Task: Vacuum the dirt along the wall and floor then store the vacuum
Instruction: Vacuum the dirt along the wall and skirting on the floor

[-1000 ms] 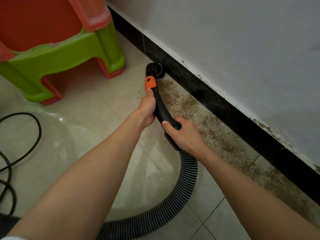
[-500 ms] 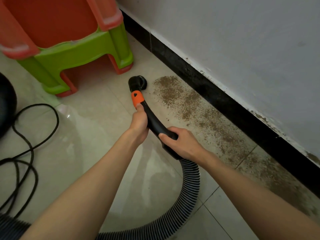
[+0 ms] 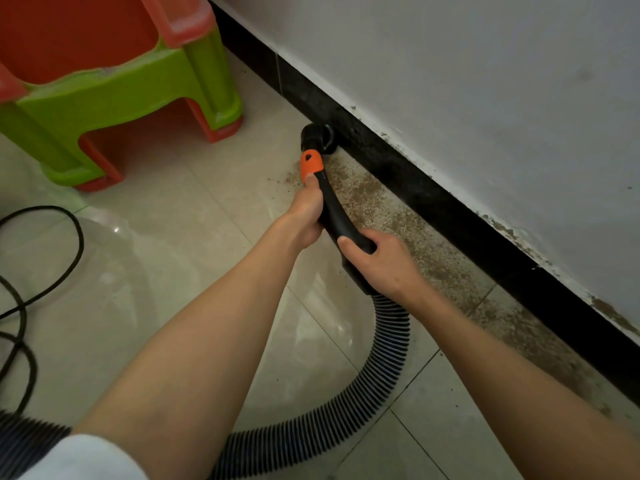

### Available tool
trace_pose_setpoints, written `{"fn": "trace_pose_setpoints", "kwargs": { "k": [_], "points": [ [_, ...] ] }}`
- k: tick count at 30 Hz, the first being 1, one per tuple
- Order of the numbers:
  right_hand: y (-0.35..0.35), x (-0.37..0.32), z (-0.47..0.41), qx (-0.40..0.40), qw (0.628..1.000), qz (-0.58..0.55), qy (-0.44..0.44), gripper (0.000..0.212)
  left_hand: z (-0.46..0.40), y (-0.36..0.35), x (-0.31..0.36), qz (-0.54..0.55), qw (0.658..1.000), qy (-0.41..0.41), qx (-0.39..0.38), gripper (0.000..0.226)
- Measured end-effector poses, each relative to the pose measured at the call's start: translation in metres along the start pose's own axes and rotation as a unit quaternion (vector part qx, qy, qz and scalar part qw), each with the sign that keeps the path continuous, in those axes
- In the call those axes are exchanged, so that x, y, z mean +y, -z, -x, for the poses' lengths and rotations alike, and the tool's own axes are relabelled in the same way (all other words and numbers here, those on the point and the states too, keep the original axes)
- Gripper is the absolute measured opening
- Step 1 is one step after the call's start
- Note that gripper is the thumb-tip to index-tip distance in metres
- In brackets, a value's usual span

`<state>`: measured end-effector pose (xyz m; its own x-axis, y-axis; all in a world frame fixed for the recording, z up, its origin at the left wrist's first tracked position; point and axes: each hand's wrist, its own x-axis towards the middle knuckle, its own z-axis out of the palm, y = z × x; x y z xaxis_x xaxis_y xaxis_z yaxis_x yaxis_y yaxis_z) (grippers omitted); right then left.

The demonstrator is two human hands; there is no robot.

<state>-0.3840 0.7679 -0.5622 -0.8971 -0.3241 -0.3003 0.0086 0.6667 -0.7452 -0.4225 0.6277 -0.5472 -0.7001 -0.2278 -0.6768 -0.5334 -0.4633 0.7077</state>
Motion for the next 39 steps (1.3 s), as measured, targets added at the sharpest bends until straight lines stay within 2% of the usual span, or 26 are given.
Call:
{"fn": "trace_pose_setpoints", "kwargs": {
  "k": [6, 12, 18, 25, 31, 39],
  "points": [
    [-0.005, -0.005, 0.004, -0.004, 0.999, -0.041, 0.0, 0.031, 0.005, 0.005, 0.002, -0.018, 1.0, -0.002, 0.004, 0.052],
    [-0.017, -0.034, 0.013, -0.087, 0.994, -0.057, 0.019, 0.029, 0.029, 0.046, 0.0, 0.025, 0.996, -0.024, 0.086, 0.044],
    [-0.051, -0.055, 0.04, -0.155, 0.987, -0.033, 0.034, 0.027, 0.054, 0.098, -0.017, 0.052, 0.986, -0.027, 0.155, 0.054],
    [-0.046, -0.048, 0.068, -0.123, 0.992, 0.005, 0.029, 0.037, 0.074, 0.097, -0.029, 0.059, 0.995, 0.017, 0.072, 0.054],
    [-0.029, -0.044, 0.066, -0.092, 0.995, 0.023, 0.021, 0.038, 0.074, 0.076, -0.024, 0.058, 0.998, 0.017, 0.022, 0.053],
    [-0.009, -0.036, 0.045, -0.062, 0.998, 0.025, 0.007, 0.039, 0.056, 0.043, -0.012, 0.046, 0.998, 0.005, 0.03, 0.053]
  ]
}}
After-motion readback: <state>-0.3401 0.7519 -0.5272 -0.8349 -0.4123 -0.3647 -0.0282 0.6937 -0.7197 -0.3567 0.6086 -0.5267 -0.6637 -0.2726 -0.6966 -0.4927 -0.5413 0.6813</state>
